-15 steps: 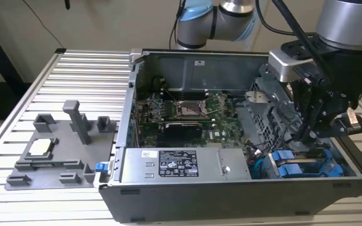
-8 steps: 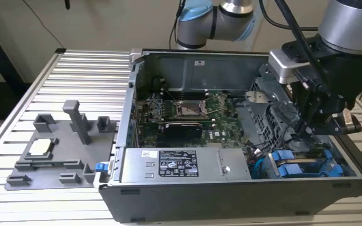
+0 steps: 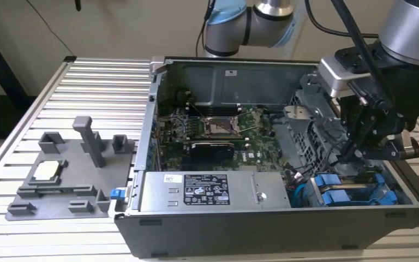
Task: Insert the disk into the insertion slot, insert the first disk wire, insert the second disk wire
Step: 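Insert the second disk wire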
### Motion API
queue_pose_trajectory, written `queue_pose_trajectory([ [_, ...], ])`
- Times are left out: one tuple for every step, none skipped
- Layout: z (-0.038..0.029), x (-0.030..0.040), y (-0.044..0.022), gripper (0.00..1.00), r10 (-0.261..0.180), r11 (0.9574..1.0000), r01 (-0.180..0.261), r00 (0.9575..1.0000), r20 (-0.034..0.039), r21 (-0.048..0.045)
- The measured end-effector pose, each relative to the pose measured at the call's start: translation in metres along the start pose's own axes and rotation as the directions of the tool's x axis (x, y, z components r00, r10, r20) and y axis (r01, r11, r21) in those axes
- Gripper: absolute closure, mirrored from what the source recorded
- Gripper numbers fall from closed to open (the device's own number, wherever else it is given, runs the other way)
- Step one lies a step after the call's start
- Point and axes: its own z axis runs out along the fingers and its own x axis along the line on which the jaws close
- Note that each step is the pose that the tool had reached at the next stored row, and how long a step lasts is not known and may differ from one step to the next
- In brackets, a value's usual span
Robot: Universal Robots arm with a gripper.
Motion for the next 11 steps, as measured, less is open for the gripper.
queue_pose_trajectory([
  [0.0002,0.0009,-0.0014,0.84,0.001,1.0000,-0.001,1.0000,0.0027,-0.0070],
  [0.0004,0.0019,-0.0029,0.84,0.001,0.9999,-0.001,1.0000,0.0052,-0.0138],
  [0.0006,0.0031,-0.0044,0.84,0.002,0.9998,-0.002,1.0000,0.0071,-0.0205],
  [0.0009,0.0046,-0.0061,0.84,0.002,0.9996,-0.002,1.0000,0.0084,-0.0276],
  [0.0011,0.0062,-0.0076,0.84,0.003,0.9994,-0.002,0.9999,0.0099,-0.0335],
  [0.0014,0.0079,-0.0089,0.84,0.003,0.9993,-0.003,0.9999,0.0118,-0.0369],
  [0.0017,0.0094,-0.0097,0.84,0.003,0.9993,-0.003,0.9999,0.0137,-0.0385],
  [0.0022,0.0109,-0.0103,0.84,0.004,0.9992,-0.003,0.9999,0.0155,-0.0386],
  [0.0028,0.0125,-0.0105,0.84,0.004,0.9993,-0.003,0.9998,0.0179,-0.0386],
  [0.0035,0.0141,-0.0107,0.84,0.004,0.9993,-0.004,0.9998,0.0207,-0.0384],
  [0.0041,0.0155,-0.0108,0.84,0.005,0.9993,-0.004,0.9997,0.0231,-0.0383],
])
